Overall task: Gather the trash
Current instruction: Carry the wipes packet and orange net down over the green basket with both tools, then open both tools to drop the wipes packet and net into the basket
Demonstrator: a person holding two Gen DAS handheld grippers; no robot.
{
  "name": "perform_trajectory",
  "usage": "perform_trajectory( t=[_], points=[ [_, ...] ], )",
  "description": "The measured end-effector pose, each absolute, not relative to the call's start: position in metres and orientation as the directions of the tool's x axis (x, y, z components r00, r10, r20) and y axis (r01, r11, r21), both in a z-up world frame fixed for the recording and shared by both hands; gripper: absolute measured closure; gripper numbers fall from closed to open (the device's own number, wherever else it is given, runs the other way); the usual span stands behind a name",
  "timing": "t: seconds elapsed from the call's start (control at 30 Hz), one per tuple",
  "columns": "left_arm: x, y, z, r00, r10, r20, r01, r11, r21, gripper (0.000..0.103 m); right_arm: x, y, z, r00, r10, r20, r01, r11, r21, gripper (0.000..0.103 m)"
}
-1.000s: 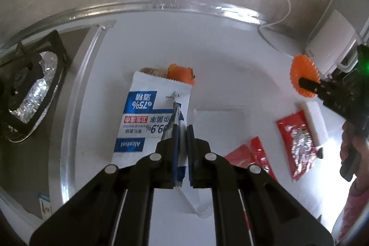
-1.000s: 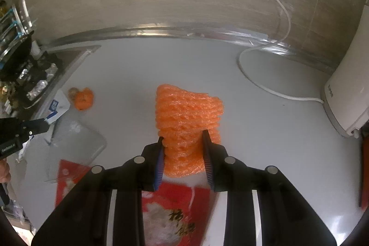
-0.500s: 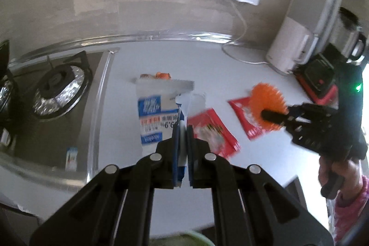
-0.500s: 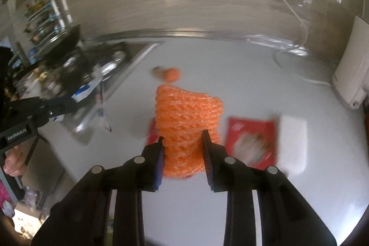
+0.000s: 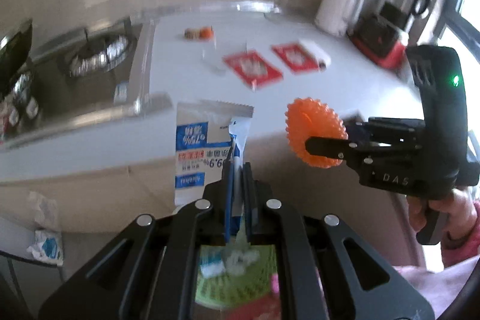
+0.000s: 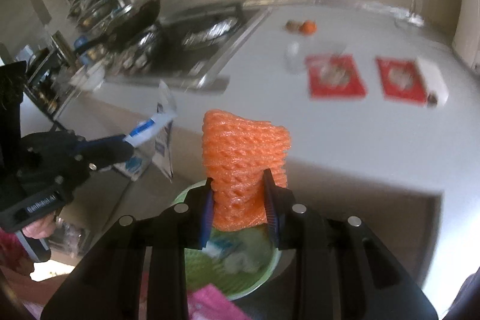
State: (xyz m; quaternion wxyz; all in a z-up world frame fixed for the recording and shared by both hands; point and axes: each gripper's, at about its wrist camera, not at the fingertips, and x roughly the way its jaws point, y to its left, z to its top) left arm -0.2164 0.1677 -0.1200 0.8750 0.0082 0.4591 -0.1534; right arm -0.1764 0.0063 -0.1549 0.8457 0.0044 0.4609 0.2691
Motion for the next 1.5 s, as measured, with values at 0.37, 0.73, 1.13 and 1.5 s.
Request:
perform_trajectory(
  t=[0.37,0.73,1.13,1.5],
  points=[
    [-0.262,0.186,-0.194,0.438,-0.241,-0.866,0.284,0.951,-0.121,0.097,-0.224,0.037,-0.203,0.36,0.405,-0.841,-0.422,0.874,0.24,0.073],
    [-0.252,0.182,-0.304,0.212,-0.213,-0.954,0.295,0.944,-0.145,0.093,-0.226,0.044,-0.252,0.289,0.319,-0.903,-0.389,0.901,0.193,0.073],
    [-0.248,0.189,-0.277,0.315,-0.17,-0.934,0.281,0.956,-0.079,0.044,-0.22,0.052,-0.253,0.278,0.31,-0.909,-0.396,0.899,0.185,0.073],
    [-0.236,0.213,-0.237,0.435,-0.1,-0.895,0.212,0.977,-0.007,0.027,-0.217,0.063,-0.273,0.208,0.31,-0.928,-0.44,0.877,0.194,0.065]
  ],
)
